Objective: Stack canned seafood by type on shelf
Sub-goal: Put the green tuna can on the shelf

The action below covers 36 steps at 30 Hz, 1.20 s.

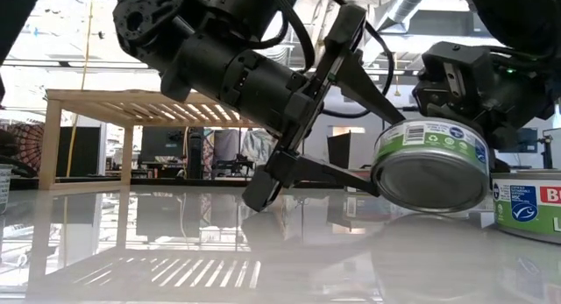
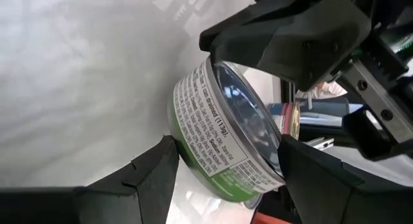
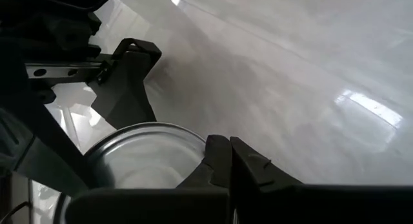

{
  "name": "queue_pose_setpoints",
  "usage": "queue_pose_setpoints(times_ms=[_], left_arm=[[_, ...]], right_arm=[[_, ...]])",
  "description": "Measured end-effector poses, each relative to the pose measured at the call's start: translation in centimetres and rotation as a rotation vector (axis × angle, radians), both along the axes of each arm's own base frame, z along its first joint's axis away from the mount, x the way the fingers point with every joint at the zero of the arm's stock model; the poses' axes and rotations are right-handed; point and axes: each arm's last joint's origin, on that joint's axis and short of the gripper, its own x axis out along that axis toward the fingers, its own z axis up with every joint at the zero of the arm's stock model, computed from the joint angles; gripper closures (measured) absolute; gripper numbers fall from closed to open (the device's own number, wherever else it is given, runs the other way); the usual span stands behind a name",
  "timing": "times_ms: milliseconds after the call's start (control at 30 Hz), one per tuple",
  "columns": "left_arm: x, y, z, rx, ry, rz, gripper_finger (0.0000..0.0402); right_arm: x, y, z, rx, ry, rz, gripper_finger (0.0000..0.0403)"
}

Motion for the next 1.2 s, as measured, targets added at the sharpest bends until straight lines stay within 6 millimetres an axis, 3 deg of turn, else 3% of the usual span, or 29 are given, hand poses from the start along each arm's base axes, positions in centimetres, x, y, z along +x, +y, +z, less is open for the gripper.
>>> queue_pose_setpoints(times_ms=[233, 533, 833, 1200], left_arm=[[0.3, 1.8, 0.0, -0.027, 0.009, -0.078, 0.0180], [0.3, 2.0, -0.1, -0.030, 0.016, -0.126, 0.0242], [0.4, 2.4, -0.1, 0.023, 0.010, -0.154, 0.0254], [0.6, 3.2, 0.1, 0.063, -0.020, -0.155, 0.0257]], right_arm=[[0.0, -0.2, 0.0, -0.006, 0.007, -0.009, 0.0382], [0.0, -0.1, 0.0, 0.001, 0.010, 0.001, 0.0380], [-0.7, 0.4, 1.4, -0.073, -0.030, 0.058, 0.0361], [-3.2, 0.7, 2.5, -0.183, 0.020, -0.043, 0.0332]])
